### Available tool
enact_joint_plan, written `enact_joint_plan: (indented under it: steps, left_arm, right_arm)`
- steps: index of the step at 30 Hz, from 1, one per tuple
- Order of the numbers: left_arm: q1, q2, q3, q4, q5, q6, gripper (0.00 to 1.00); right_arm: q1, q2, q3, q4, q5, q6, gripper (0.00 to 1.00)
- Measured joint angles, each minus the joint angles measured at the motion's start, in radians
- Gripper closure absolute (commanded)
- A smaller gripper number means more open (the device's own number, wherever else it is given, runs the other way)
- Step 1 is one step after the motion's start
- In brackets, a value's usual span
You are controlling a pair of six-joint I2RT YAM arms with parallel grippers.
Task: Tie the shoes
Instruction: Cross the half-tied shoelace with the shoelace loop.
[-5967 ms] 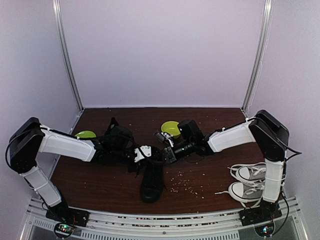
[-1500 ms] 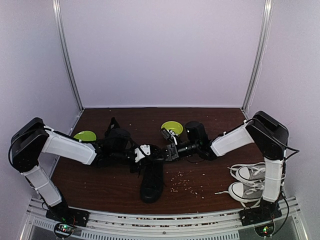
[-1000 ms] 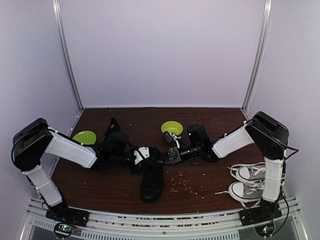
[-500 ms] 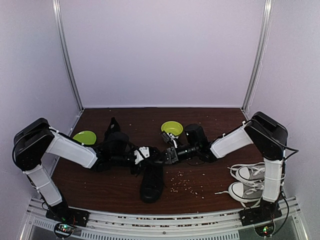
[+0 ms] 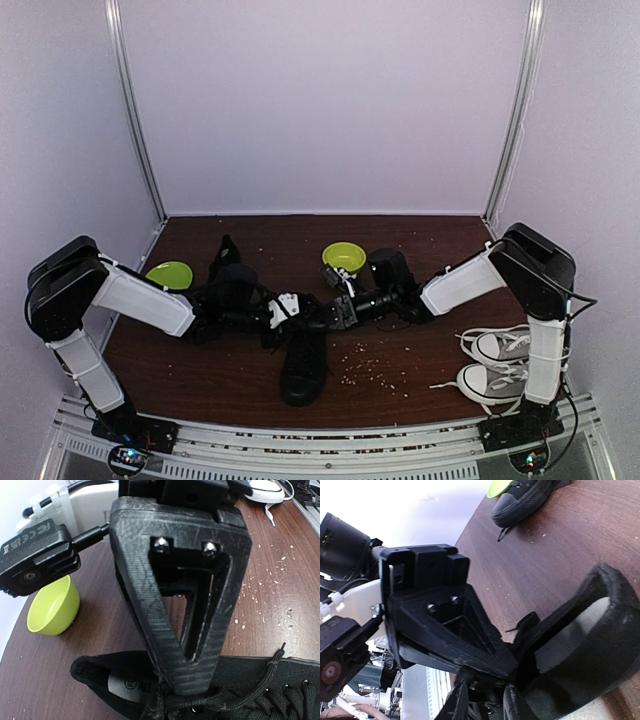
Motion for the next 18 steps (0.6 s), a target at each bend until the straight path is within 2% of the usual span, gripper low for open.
enact_joint_plan:
  steps: [12,14,17,18]
  left_arm:
    - [0.001,0.006,0.000,-0.013,0.001,0.000,1.00]
    - [0.002,0.006,0.000,-0.014,0.001,0.000,1.00]
    - [0.003,0.006,0.000,-0.020,0.000,0.000,1.00]
    - [0.004,0.006,0.000,-0.028,0.001,0.000,1.00]
  right_arm:
    - [0.002,0.059,0.021,0.072,-0.036,0.068,0.78]
    - [0.002,0.062,0.026,0.071,-0.035,0.074,0.83]
    - [0.002,0.067,0.032,0.058,-0.031,0.081,0.99]
    - [0.001,0.068,0.033,0.051,-0.030,0.080,1.00]
